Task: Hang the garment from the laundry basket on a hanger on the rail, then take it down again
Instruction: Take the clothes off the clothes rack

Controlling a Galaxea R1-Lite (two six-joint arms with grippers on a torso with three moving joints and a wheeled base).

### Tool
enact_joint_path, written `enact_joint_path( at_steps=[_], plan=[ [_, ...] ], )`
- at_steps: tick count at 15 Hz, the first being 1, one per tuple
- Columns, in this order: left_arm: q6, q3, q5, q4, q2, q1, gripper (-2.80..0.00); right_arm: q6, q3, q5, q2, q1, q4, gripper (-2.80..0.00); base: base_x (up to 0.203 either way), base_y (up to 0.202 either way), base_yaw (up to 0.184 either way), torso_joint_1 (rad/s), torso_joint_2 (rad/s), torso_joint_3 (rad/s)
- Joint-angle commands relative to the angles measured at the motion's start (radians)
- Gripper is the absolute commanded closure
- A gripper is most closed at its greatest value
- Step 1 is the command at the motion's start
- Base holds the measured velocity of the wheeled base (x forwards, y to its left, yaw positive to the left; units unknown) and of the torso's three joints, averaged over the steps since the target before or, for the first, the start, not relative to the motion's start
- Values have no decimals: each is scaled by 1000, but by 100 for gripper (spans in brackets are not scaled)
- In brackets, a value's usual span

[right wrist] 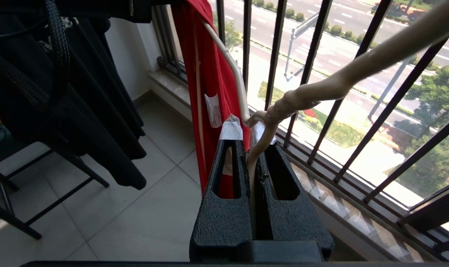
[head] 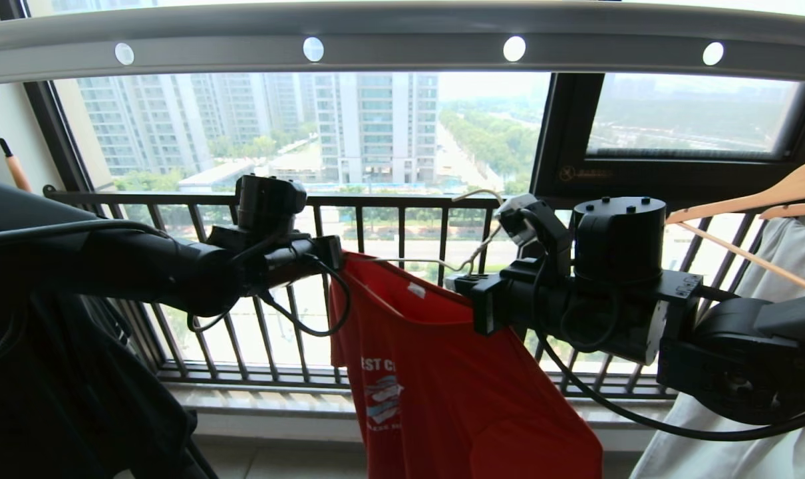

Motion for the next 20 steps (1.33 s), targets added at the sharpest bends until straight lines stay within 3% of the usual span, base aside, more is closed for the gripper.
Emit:
enact_joint_path(
  at_steps=[1,4,8,12,16,19,20],
  plan=[
    [-40,2,-88,2,-34,35,0,0,-1,1,1,-2,-4,0,0,0,0,0,0,0],
    [-107,5,-292,9,-50,112,0,0,-3,1,1,-7,-4,0,0,0,0,0,0,0],
    [-136,3,-397,12,-15,144,0,1,-3,1,-5,-7,-4,0,0,0,0,0,0,0],
    [-233,6,-544,9,-7,180,0,2,0,2,-17,-5,-4,0,0,0,0,0,0,0],
    [-272,-3,-560,0,15,193,0,2,2,4,-24,-5,-4,0,0,0,0,0,0,0],
    [-396,-49,-562,-2,16,221,0,0,9,6,-31,-1,-4,0,0,0,0,0,0,0],
    [-403,-53,-571,-2,17,228,0,-6,9,7,-31,1,-4,0,0,0,0,0,0,0]
  ],
)
